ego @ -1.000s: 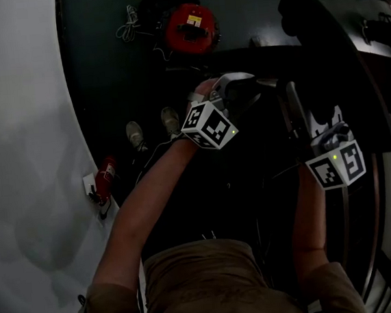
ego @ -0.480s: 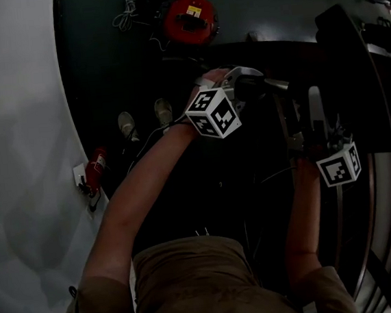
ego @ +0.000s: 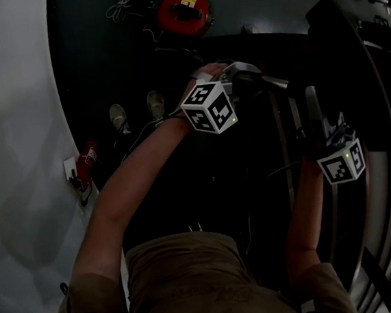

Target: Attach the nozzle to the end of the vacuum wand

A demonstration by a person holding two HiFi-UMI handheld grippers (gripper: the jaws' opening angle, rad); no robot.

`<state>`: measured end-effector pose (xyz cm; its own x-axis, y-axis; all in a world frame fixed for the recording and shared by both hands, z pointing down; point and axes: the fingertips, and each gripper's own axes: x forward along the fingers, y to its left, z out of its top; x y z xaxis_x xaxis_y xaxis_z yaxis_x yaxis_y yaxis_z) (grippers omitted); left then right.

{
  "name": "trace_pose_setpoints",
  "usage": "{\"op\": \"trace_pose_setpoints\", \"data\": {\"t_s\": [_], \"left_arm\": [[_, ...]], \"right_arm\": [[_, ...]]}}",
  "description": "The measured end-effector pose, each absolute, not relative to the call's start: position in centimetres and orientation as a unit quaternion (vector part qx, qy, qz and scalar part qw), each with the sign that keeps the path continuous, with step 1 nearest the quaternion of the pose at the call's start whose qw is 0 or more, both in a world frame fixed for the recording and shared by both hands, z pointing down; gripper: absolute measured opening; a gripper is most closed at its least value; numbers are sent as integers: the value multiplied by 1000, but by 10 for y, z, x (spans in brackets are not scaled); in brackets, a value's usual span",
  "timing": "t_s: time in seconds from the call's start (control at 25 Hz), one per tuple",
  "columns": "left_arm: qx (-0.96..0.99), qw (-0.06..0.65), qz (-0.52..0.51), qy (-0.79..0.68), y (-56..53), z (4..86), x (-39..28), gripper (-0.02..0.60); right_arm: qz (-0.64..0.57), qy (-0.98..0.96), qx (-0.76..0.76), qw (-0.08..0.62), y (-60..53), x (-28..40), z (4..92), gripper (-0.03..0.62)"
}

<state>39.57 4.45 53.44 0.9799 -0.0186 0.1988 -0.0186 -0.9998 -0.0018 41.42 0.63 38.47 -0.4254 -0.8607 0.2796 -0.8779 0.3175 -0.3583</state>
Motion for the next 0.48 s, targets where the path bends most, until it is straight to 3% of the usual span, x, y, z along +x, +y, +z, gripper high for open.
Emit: {"op": "trace_pose_setpoints", "data": {"t_s": [0.24,0.48], "left_arm": [[995,8,95,-18,39,536,387,138],[994,10,107,-25,26,541,388,138]], "right_arm": [[257,-811,525,-16,2,411,383,192],[237,-805,544,17,-15,401,392,192]]}}
